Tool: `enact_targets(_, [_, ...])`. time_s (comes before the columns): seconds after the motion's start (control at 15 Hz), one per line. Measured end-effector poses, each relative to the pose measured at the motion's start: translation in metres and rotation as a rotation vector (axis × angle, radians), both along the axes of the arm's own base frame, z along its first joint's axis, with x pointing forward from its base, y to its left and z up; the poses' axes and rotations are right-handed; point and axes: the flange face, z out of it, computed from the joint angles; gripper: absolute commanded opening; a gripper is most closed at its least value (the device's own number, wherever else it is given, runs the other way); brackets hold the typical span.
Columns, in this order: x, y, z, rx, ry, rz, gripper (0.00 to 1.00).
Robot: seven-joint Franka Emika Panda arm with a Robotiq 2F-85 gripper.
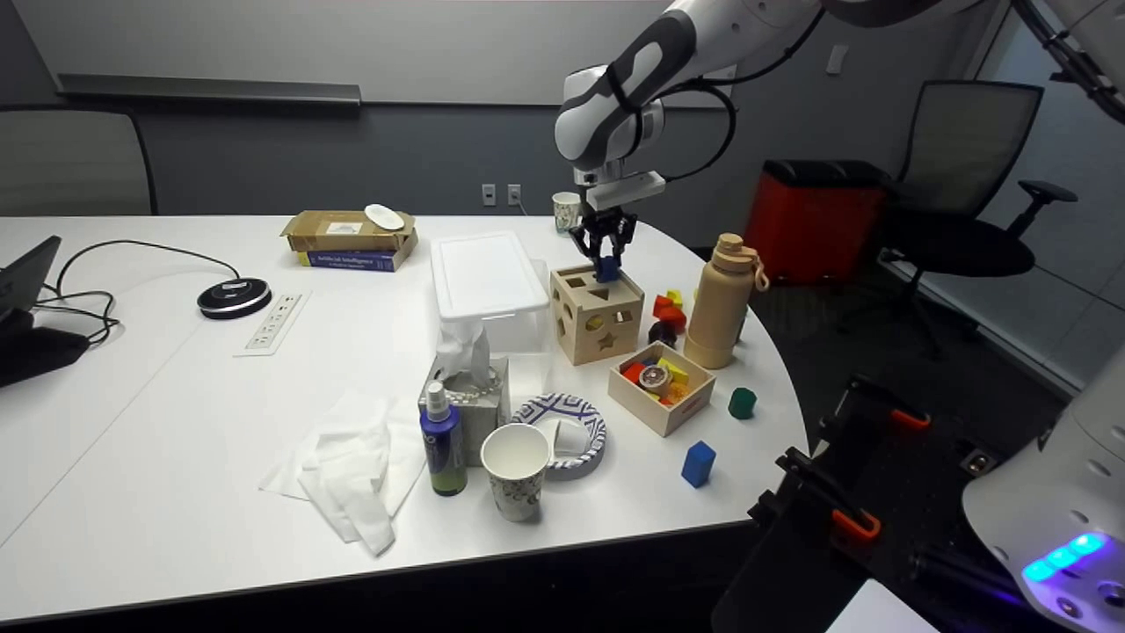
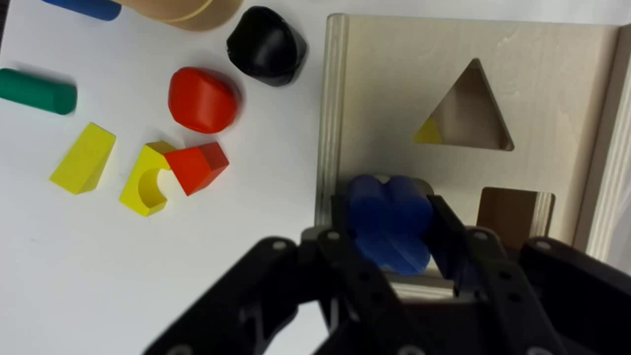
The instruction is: Close the lid on the box, then pick up the yellow and blue objects and put them in the box
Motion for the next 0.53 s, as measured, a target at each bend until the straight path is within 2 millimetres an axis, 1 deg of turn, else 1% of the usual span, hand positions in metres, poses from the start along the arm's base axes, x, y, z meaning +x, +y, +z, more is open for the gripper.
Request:
enact_targets(0.4, [0.006,0.005,-0.001,-0.004,-0.003,-0.006,0.17])
enact_targets(0.47, [0.006,0.008,-0.008,-0.004,-0.004,-0.005,0.17])
enact_targets(0.53, [0.006,0.009,-0.019,-0.007,-0.008,-0.011,0.17])
